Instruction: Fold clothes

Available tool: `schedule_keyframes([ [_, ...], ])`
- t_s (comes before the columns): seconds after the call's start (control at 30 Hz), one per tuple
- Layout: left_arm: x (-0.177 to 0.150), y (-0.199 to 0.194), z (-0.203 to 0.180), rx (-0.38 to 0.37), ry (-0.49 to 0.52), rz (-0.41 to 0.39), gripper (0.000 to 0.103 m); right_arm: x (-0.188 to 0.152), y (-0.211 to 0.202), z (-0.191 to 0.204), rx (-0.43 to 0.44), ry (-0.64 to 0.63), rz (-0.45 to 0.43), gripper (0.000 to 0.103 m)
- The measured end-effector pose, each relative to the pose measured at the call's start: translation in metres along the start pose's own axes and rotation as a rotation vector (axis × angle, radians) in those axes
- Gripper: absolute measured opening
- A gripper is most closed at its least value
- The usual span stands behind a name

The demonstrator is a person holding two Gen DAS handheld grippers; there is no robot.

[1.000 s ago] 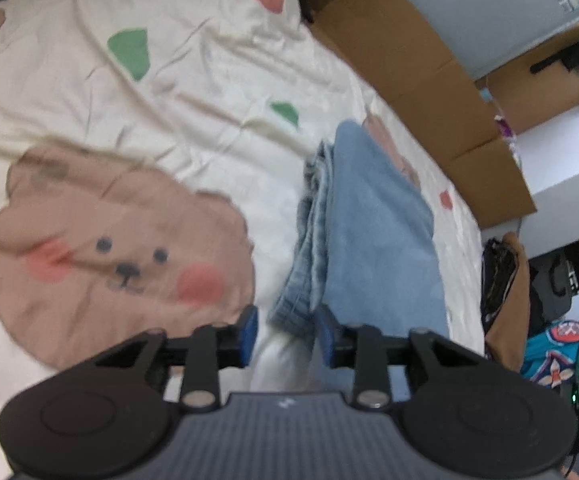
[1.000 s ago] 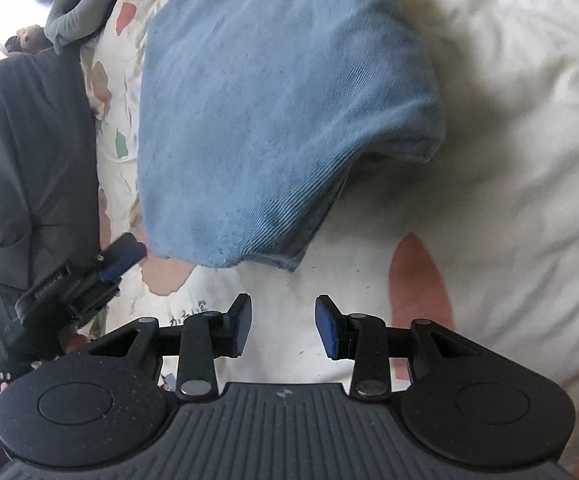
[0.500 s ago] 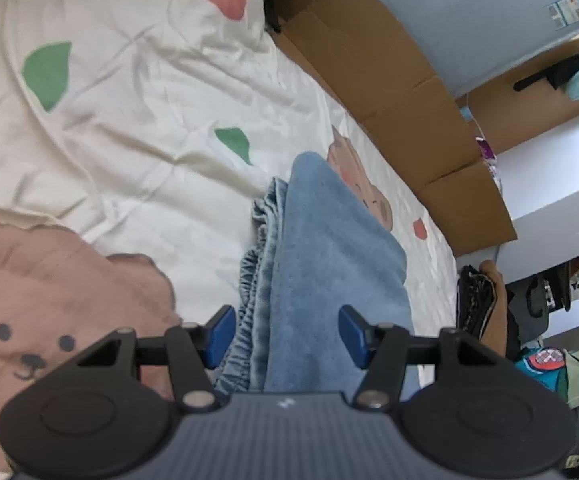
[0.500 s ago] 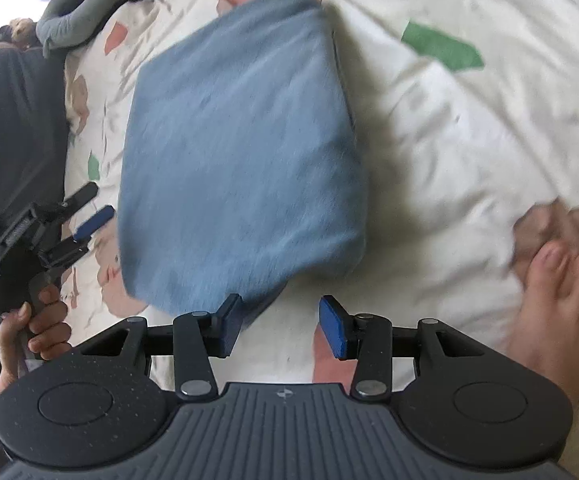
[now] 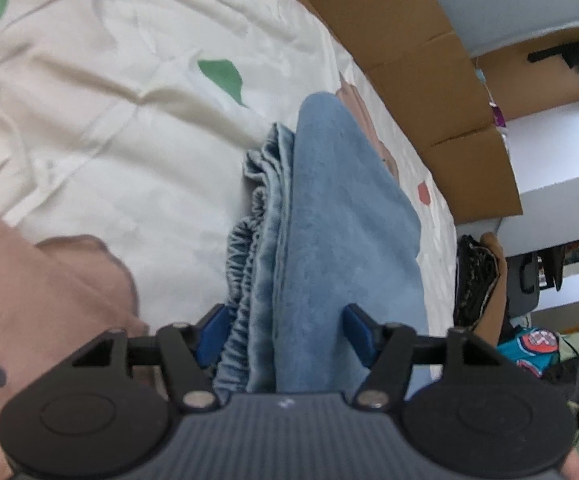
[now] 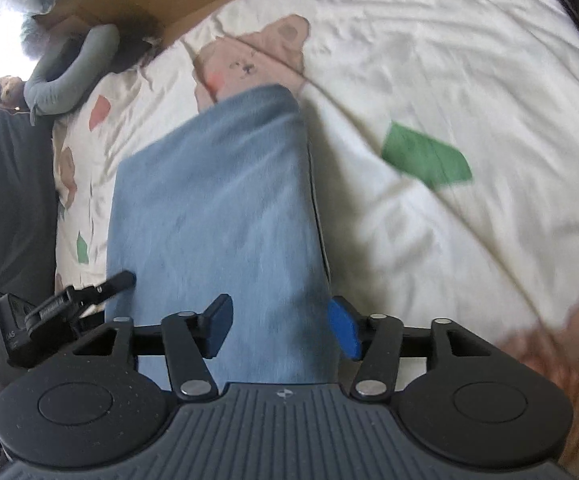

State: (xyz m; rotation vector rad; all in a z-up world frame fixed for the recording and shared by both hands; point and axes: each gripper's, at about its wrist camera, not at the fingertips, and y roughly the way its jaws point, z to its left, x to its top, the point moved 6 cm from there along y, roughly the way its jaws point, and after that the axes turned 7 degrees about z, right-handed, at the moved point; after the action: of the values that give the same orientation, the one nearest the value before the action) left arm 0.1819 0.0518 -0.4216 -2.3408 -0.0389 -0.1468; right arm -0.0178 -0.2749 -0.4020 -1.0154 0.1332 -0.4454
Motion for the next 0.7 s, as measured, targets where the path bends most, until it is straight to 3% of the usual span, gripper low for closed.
schedule_keyframes([
  [0.33,0.004,0.014,0.006,-0.021,0.023,0.081,0.08,0.023,0.039,-0.012,0.037,-0.008,0.012,0.063],
  [0.63,0.002,0.023,0.01,-0.071,-0.028,0.13,0.076,0.028,0.061,-0.013,0.128,-0.007,0.006,0.064],
  [0.7,0.001,0.021,0.006,-0.055,-0.02,0.136,0.072,0.03,0.063,-0.009,0.131,-0.022,-0.007,0.058],
])
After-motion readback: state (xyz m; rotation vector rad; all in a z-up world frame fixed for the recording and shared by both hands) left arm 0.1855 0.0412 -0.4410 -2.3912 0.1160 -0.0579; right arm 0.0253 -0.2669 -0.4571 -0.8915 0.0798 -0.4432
